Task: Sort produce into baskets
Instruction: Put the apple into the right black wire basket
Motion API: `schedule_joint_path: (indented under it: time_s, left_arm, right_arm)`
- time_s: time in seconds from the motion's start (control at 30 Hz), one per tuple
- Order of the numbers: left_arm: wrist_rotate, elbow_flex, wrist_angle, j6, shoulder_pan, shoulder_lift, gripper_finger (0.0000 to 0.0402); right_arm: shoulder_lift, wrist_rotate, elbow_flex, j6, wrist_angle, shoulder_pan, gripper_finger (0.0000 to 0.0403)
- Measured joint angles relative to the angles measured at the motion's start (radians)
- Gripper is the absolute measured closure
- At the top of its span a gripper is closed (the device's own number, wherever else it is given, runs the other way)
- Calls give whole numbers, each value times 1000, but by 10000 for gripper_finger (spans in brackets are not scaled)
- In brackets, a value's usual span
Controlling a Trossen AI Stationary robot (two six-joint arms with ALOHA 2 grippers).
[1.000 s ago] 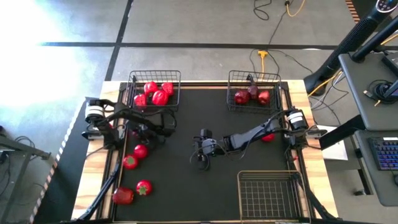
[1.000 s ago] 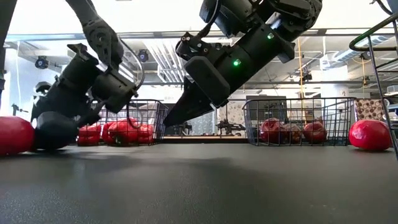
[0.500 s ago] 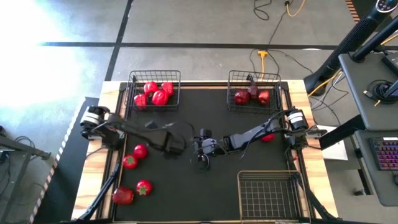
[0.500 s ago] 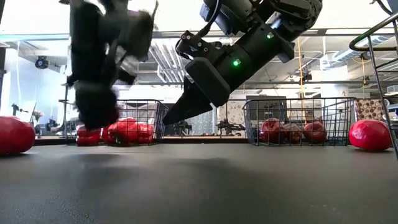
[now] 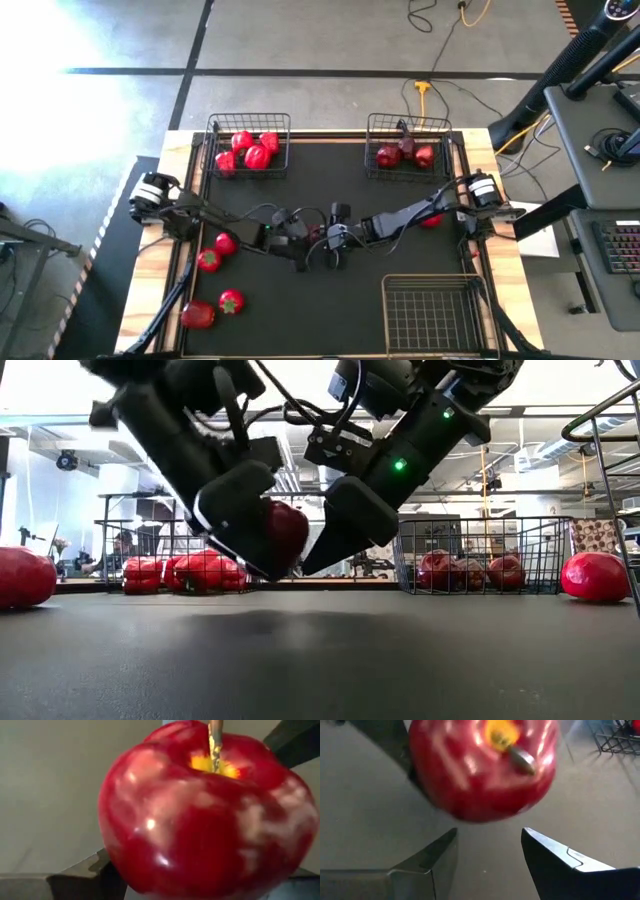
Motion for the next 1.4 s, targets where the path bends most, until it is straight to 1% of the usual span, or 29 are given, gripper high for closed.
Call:
schedule_joint_path:
  time_s: [0.23, 0.3, 0.4, 0.57, 0.67, 0.83, 0.97, 1.07, 1.17, 1.3, 1.4]
  left_arm:
    - [-7, -271, 674, 103, 3, 27, 122]
    - [-6, -325, 808, 119, 3, 56, 117]
    - [-3, -367, 909, 147, 3, 110, 114]
    - [-15, -360, 975, 163, -2, 201, 108]
    - [-31, -344, 992, 170, -5, 246, 99]
    - [-64, -338, 1030, 207, -24, 290, 79]
    - [-84, -338, 1035, 216, -38, 295, 65]
    - [-86, -339, 1034, 217, -41, 295, 62]
    - [-86, -339, 1035, 218, -42, 296, 62]
    - [-86, -339, 1035, 220, -44, 296, 61]
    - [-86, -343, 1035, 222, -47, 296, 61]
  right_arm:
    - [0, -9, -2, 31, -40, 8, 196]
    - [-1, -10, -2, 43, -42, 15, 196]
    - [-5, -14, 8, 55, -39, 26, 196]
    - [-5, -40, 55, 68, -47, 26, 187]
    - [-5, -76, 105, 46, -124, 26, 168]
    - [-6, -87, 172, 45, -273, 21, 115]
    - [-6, -88, 195, 72, -279, 15, 61]
    - [-6, -94, 202, 72, -274, 11, 33]
    - [-6, -102, 200, 67, -259, -7, 24]
    - [9, -189, 200, 73, -184, -37, 23]
    - [40, -202, 200, 56, -137, -45, 23]
